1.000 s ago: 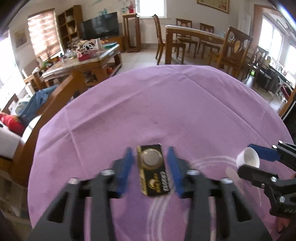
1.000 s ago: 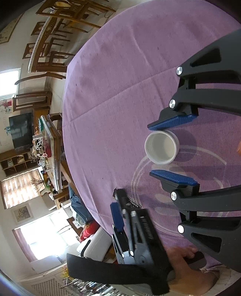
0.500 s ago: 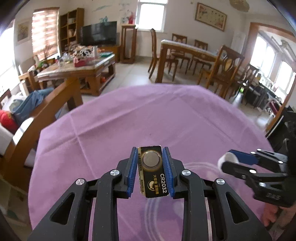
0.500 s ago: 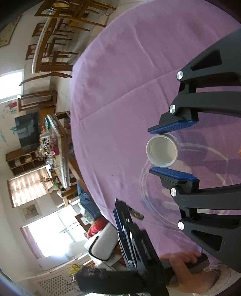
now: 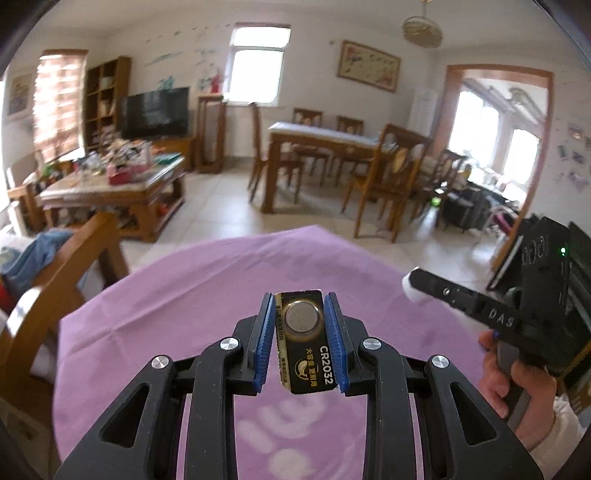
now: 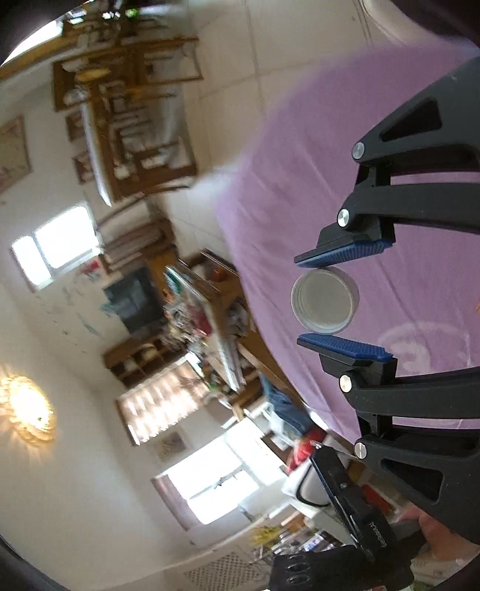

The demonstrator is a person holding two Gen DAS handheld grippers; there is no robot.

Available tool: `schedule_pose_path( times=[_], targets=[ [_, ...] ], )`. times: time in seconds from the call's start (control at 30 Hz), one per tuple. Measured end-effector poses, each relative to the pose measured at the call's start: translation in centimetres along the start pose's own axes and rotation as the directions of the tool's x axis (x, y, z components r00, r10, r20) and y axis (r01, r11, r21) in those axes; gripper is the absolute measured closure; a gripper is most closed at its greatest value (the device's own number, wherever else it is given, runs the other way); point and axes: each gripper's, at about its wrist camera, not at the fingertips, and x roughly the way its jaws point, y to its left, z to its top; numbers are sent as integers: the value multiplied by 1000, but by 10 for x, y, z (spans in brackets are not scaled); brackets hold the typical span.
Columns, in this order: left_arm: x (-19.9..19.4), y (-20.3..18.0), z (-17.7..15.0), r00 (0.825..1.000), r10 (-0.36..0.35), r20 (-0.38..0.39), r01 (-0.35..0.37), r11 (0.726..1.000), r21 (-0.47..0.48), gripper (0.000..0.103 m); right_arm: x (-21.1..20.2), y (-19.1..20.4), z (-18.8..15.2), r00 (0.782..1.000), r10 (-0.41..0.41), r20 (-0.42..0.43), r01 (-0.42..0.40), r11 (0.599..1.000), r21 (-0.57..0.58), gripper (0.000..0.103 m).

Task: Collect trash
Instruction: 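Carry the white cup and coin battery over the bin and open both tools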

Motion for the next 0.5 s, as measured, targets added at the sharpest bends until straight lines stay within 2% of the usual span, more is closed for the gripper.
schedule_pose_path(
  times=[0.13,0.23,0.33,0.4,0.43,0.5],
  targets=[
    [8,-50,7,995,-103,9,102,994,47,76,-66,-36,26,994,-66,90,66,998,10,66],
    [19,-105,13,980,-200,7,199,975,100,76,-127,-65,39,973,-149,175,147,989,22,66],
    [35,-171,16,949,-316,-8,314,937,152,75,-182,-96,40,943,-240,233,231,971,63,66],
    [46,-212,14,923,-383,-26,381,907,181,75,-219,-119,36,912,-310,268,294,951,99,66],
    [53,-240,12,906,-422,-44,422,884,199,75,-232,-130,34,899,-336,279,317,942,114,66],
    [63,-278,7,882,-466,-71,470,855,222,75,-257,-149,29,875,-385,293,356,923,147,66]
  ],
)
